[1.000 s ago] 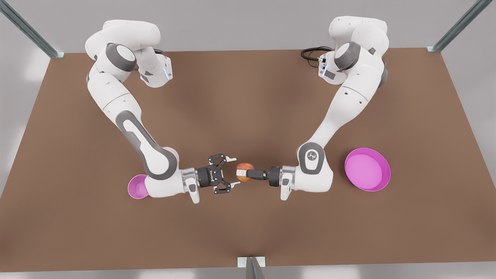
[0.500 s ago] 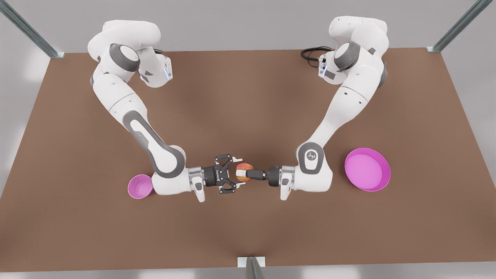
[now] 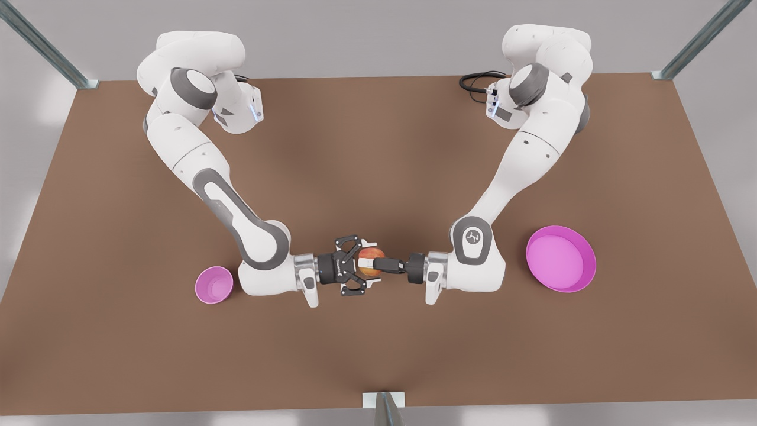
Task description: Use the left arm to pick up the apple from the plate, transfer it to the gripper of the right arm, and then use the right arm to place it into the bowl
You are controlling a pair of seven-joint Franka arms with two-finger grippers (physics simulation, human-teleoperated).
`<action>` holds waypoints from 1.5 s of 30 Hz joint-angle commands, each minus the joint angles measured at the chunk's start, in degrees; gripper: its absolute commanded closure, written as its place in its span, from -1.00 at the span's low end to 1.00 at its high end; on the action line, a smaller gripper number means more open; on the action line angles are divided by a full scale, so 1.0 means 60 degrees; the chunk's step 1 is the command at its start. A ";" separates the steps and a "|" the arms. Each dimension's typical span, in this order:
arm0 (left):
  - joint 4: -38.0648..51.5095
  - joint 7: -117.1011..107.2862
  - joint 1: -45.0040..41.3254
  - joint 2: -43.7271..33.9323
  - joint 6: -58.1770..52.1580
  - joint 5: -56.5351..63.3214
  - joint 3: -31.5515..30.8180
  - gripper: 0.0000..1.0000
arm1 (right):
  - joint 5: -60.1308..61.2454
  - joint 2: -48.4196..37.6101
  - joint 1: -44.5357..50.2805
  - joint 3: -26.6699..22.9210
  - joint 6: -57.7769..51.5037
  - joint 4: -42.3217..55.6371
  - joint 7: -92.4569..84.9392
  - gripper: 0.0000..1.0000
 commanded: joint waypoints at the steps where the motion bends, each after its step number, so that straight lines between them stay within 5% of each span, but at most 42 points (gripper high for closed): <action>1: 0.0004 0.0179 0.0000 -0.0002 0.0016 -0.0054 -0.0007 -0.41 | 0.0019 -0.0015 -0.0001 0.0009 0.0052 0.0006 -0.0094 -1.00; 4: 0.0004 0.0179 0.0000 -0.0002 0.0016 -0.0054 -0.0007 -0.41 | 0.0019 -0.0015 -0.0001 0.0009 0.0038 0.0006 -0.0094 -0.96; 6: 0.0004 0.0179 0.0000 -0.0002 0.0002 -0.0054 -0.0007 -0.41 | 0.0019 -0.0015 -0.0001 0.0009 0.0038 0.0006 -0.0109 -0.64; 9: 0.0004 0.0179 -0.0015 -0.0017 0.0060 -0.0054 -0.0007 -0.43 | 0.0019 -0.0015 -0.0001 0.0009 0.0038 0.0006 -0.0109 -0.48; 10: 0.0004 0.0194 -0.0015 -0.0002 0.0060 -0.0054 -0.0007 -0.77 | 0.0019 -0.0015 -0.0001 0.0009 0.0038 0.0006 -0.0080 -0.46; 12: 0.0004 0.0179 0.0000 -0.0002 0.0060 -0.0054 -0.0007 -1.00 | 0.0019 -0.0015 -0.0001 0.0009 0.0038 0.0006 -0.0036 -0.45; 21: 0.0004 -0.0231 0.0600 -0.0222 -0.0189 0.0063 -0.0022 -1.00 | -0.0010 -0.0045 -0.0147 0.0039 -0.0109 -0.0024 -0.0006 -0.45; 24: -0.0011 -0.0450 0.1830 -0.0280 -0.1741 0.0823 -0.0007 -1.00 | -0.0419 -0.0162 -0.0805 0.0024 -0.0753 -0.0111 -0.0021 -0.45; 26: 0.0033 -0.1109 0.2811 -0.0646 -0.2985 0.2960 -0.0036 -1.00 | -0.1824 -0.0162 -0.1435 -0.0005 -0.1704 -0.0199 -0.0006 -0.46; 29: 0.0047 -0.1711 0.3794 -0.2665 -0.7947 1.0045 -0.0066 -1.00 | -0.6419 -0.0176 -0.3308 -0.0035 -0.4091 -0.0170 0.0653 -0.45; 32: -0.0069 -0.2751 0.3648 -0.4146 -0.8716 1.2675 0.0138 -1.00 | -1.0570 -0.0879 -0.5039 -0.0020 -0.5470 -0.0141 0.0507 -0.47; 33: -0.1912 -0.2765 0.1483 -0.5961 -0.7561 1.2325 0.3166 -1.00 | -1.1596 -0.1245 -0.5215 -0.0049 -0.5558 -0.0155 0.0374 -0.47; 35: -0.4846 -0.2591 -0.0132 -0.8264 -0.6149 1.1811 0.4914 -1.00 | -1.3221 -0.1568 -0.5245 -0.0064 -0.5544 -0.0170 0.0565 -0.48; 39: -0.3691 -0.2444 -0.0220 -0.7430 -0.6634 1.1869 0.4769 -1.00 | -1.4848 -0.1626 -0.5098 -0.0035 -0.5397 -0.0374 0.1383 -0.48; 41: -0.1741 -0.2429 -0.0748 -0.5789 -0.7132 1.2953 0.4739 -1.00 | -1.5155 -0.1788 -0.5010 -0.0006 -0.4446 -0.1121 0.2219 -0.48; 45: -0.1403 -0.2414 -0.0659 -0.5744 -0.7088 1.2968 0.4768 -1.00 | -1.5362 -0.1920 -0.4996 -0.0049 -0.3317 -0.1825 0.2484 -0.48</action>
